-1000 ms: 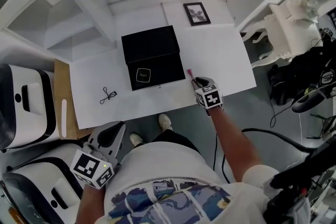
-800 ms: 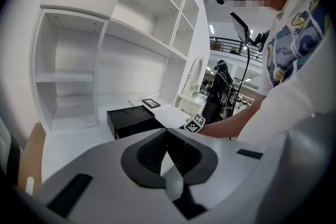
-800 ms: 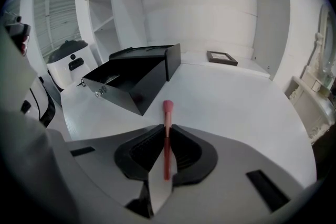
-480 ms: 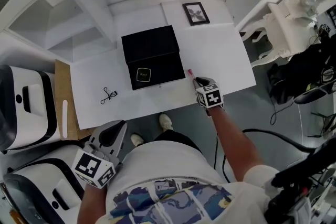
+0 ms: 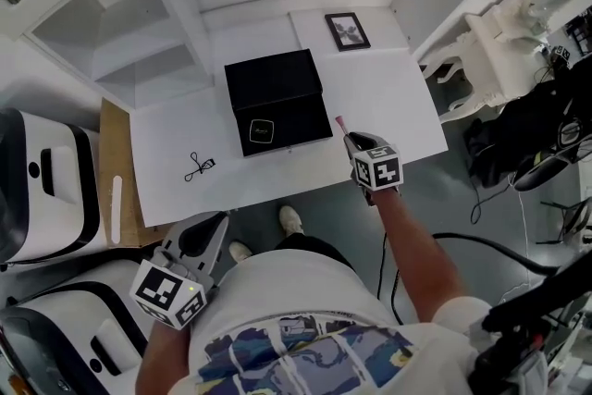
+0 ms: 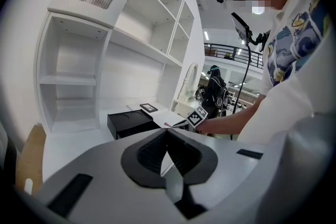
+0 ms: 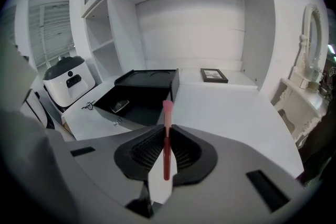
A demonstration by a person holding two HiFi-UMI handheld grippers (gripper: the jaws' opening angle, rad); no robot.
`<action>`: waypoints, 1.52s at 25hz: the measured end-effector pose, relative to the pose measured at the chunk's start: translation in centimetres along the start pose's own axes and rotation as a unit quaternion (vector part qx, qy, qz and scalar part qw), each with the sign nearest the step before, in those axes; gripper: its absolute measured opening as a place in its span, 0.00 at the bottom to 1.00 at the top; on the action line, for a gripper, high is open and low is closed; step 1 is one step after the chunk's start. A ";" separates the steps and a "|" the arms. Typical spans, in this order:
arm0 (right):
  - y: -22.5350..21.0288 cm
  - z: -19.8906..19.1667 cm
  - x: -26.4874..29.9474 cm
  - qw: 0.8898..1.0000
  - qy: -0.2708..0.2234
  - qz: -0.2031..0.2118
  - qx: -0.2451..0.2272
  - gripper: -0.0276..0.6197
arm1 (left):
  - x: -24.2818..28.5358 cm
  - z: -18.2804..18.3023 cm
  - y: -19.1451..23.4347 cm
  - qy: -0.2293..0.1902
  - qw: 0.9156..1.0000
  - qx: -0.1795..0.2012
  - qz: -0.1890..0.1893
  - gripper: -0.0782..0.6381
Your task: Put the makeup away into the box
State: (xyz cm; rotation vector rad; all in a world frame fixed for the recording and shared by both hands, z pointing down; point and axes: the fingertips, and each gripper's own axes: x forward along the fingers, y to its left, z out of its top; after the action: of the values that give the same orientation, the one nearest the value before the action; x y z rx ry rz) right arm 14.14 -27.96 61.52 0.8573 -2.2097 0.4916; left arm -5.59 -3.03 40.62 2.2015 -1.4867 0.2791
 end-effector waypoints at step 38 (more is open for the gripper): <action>11.9 6.2 12.4 0.963 0.126 0.097 -0.219 0.14 | -10.3 -3.3 4.8 -0.041 0.983 -0.072 0.165 0.13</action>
State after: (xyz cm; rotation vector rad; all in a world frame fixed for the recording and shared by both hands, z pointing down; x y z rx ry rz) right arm -3.71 -28.34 65.23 0.3260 -2.0581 0.1733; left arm -13.75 5.58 40.44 1.8683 -1.8556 0.1816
